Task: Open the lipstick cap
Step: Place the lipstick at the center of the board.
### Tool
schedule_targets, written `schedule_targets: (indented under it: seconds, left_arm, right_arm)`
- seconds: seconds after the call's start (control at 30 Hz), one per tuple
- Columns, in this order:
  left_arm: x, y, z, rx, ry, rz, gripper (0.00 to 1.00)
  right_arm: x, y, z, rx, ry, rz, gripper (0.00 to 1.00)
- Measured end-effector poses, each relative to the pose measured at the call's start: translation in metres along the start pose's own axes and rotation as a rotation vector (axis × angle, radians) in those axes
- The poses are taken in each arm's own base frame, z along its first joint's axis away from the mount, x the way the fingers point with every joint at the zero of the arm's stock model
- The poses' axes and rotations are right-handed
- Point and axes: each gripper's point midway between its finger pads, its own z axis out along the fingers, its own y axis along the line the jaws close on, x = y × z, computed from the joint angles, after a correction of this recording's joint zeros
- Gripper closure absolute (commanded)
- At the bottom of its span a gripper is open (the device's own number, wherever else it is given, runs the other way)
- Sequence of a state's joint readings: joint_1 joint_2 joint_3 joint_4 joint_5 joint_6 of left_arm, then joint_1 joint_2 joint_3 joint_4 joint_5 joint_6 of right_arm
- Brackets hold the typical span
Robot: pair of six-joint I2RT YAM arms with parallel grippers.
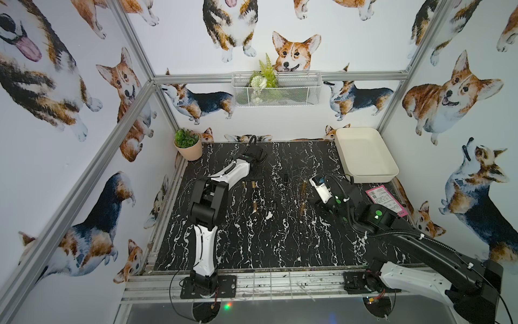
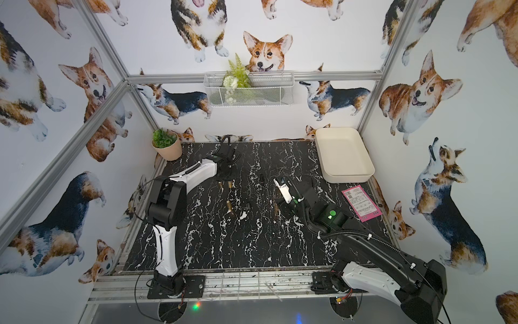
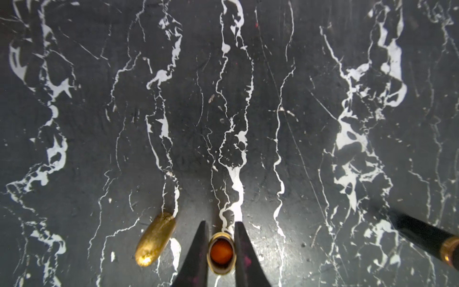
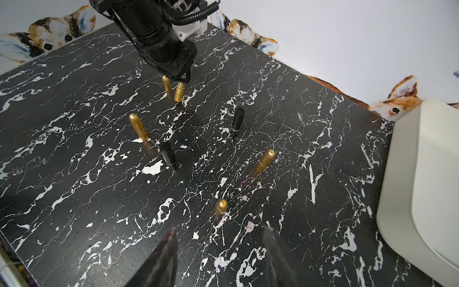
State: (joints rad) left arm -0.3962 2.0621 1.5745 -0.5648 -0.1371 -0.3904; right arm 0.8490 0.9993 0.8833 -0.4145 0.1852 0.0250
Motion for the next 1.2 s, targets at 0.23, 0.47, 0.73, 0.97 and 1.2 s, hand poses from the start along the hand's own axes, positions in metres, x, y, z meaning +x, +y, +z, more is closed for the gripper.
schedule_targets:
  seconds: [0.23, 0.47, 0.73, 0.97, 1.2]
  left_arm:
    - [-0.011, -0.004, -0.006, -0.003, -0.126, -0.006, 1.0]
    - [-0.017, -0.014, -0.002, -0.002, -0.214, 0.002, 1.0]
    - [-0.025, -0.02, 0.0, 0.004, -0.28, -0.012, 1.0]
    - [-0.026, -0.028, 0.006, 0.007, -0.309, -0.013, 1.0]
    - [-0.029, -0.029, 0.011, -0.001, -0.329, -0.019, 1.0]
  right_arm:
    - [0.0, 0.0, 0.001, 0.0, 0.003, -0.001, 0.42]
    - [0.001, 0.0, 0.002, 0.0, 0.006, -0.002, 0.42]
    - [0.003, 0.001, 0.003, 0.0, 0.013, -0.003, 0.42]
    - [0.006, 0.001, 0.005, 0.001, 0.021, -0.005, 0.42]
    - [0.007, 0.001, 0.006, 0.001, 0.025, -0.005, 0.42]
